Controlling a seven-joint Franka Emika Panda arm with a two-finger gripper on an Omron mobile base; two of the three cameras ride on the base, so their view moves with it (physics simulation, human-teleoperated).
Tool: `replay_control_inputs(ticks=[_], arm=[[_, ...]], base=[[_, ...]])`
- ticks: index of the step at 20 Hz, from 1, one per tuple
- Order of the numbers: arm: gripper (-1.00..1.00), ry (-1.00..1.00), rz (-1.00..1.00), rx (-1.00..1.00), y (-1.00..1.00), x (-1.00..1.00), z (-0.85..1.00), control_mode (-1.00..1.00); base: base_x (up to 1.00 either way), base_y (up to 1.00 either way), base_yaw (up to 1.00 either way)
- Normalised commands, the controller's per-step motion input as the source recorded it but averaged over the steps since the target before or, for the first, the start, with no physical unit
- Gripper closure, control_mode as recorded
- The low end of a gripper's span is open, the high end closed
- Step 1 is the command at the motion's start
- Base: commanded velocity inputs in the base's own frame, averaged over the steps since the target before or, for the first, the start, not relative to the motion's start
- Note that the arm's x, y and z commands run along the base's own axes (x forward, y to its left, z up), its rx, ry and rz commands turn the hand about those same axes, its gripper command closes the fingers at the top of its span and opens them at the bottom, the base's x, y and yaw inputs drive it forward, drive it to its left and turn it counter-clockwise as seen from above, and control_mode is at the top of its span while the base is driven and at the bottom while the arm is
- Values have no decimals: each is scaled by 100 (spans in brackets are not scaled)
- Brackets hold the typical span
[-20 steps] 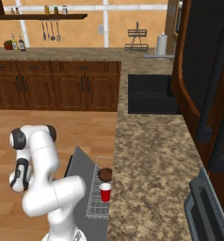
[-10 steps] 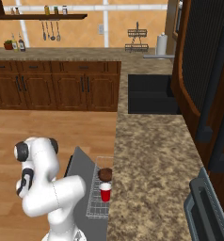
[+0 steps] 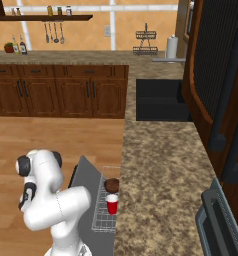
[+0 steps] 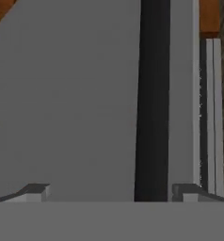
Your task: Pick up the cup and bowl from the counter, place them in the dishwasher, and close the dishwasher door.
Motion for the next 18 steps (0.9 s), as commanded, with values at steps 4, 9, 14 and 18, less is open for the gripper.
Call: replay_control_inputs(ticks=[4,9,14,18], arm=[[-100,1,-3,0,-100,0,0,-100],[-100,1,-2,0,-100,0,1,-100],[-100,0,-9,-8,-98,0,16,-100],[-100,-16,-11,-27,-89,0,4,-100]], base=[[0,0,0],[0,0,0],[0,0,0],[0,0,0]])
